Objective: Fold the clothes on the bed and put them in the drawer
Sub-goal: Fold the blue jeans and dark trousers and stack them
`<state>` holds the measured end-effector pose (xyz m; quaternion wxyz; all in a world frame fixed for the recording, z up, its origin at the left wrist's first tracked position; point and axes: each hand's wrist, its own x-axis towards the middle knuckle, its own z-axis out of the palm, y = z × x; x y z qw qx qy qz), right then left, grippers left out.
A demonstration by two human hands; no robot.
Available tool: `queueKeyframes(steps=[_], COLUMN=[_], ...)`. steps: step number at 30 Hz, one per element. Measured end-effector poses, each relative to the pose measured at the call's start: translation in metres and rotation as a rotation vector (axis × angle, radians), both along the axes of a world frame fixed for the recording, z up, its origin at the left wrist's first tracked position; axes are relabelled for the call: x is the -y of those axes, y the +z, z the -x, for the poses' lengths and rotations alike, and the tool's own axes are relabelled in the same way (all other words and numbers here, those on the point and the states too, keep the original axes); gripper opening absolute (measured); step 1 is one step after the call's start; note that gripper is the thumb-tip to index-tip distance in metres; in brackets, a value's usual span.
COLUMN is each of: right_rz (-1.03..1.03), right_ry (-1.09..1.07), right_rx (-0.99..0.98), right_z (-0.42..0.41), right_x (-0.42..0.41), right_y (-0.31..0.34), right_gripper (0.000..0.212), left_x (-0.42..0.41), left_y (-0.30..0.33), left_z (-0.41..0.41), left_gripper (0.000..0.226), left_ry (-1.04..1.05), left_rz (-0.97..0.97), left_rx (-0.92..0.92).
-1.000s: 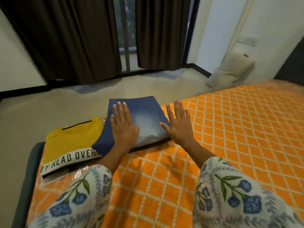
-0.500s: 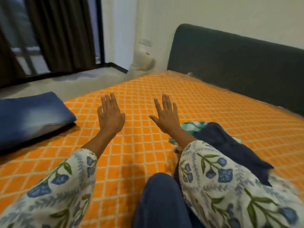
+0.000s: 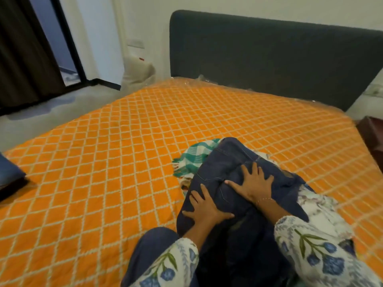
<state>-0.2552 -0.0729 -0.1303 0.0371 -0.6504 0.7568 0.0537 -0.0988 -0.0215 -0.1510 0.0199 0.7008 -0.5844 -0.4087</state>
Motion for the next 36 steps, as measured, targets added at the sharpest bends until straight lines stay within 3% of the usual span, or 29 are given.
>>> queueKeyframes(steps=[3, 5, 7, 10, 11, 13, 15, 17, 18, 21, 24, 25, 27, 29, 31, 34, 36], right_rz=[0.058, 0.128, 0.209, 0.243, 0.192, 0.058, 0.013, -0.059, -0.117, -0.270, -0.292, -0.246, -0.158, -0.120, -0.139, -0.197, -0.228], right_ry=[-0.024, -0.016, 0.052, 0.314, 0.413, 0.527, 0.536, 0.477, 0.453, 0.482, 0.371, 0.332, 0.281, 0.256, 0.221, 0.251, 0.241], right_rx=[-0.033, -0.071, -0.070, 0.165, 0.252, 0.390, 0.583, 0.903, 1.028, 1.241, 1.357, 1.377, 1.418, 1.502, 1.618, 1.714, 1.734], right_z=[-0.007, -0.018, -0.033, -0.055, -0.062, -0.079, -0.112, -0.154, -0.173, -0.229, -0.294, -0.319, -0.363, -0.395, -0.424, -0.461, -0.485], right_x=[0.005, 0.010, 0.015, 0.026, 0.032, 0.043, 0.051, 0.054, 0.054, 0.044, 0.032, 0.025, 0.014, 0.002, -0.009, -0.031, -0.046], right_y=[-0.011, -0.010, -0.006, 0.021, 0.031, 0.048, 0.053, 0.058, 0.062, 0.089, 0.118, 0.130, 0.146, 0.159, 0.172, 0.191, 0.197], right_gripper=[0.091, 0.075, 0.058, 0.051, 0.056, 0.090, 0.121, 0.126, 0.116, 0.056, 0.023, 0.015, 0.024, 0.022, 0.030, 0.033, 0.032], left_x=[-0.001, 0.006, 0.017, 0.047, 0.059, 0.078, 0.087, 0.085, 0.082, 0.068, 0.055, 0.048, 0.033, 0.015, -0.012, -0.052, -0.078], left_y=[-0.010, -0.014, -0.011, 0.016, 0.031, 0.064, 0.098, 0.126, 0.135, 0.161, 0.184, 0.191, 0.201, 0.202, 0.198, 0.190, 0.188], left_z=[0.010, 0.009, -0.003, -0.052, -0.075, -0.116, -0.150, -0.176, -0.184, -0.216, -0.269, -0.290, -0.329, -0.356, -0.382, -0.407, -0.416], left_gripper=[0.102, 0.076, 0.050, 0.030, 0.026, 0.025, 0.029, 0.033, 0.035, 0.035, 0.028, 0.026, 0.022, 0.034, 0.049, 0.097, 0.105], left_ry=[0.050, 0.057, 0.152, 0.419, 0.511, 0.624, 0.599, 0.557, 0.554, 0.605, 0.678, 0.702, 0.737, 0.720, 0.696, 0.756, 0.918], left_rz=[0.193, 0.312, 0.396, 0.537, 0.599, 0.672, 0.663, 0.670, 0.688, 0.752, 0.801, 0.837, 0.878, 0.849, 0.874, 0.940, 0.934], left_rx=[0.126, 0.152, 0.040, -0.178, -0.252, -0.432, -0.661, -0.786, -0.824, -0.904, -0.920, -0.910, -0.915, -0.953, -0.866, -0.403, -0.185])
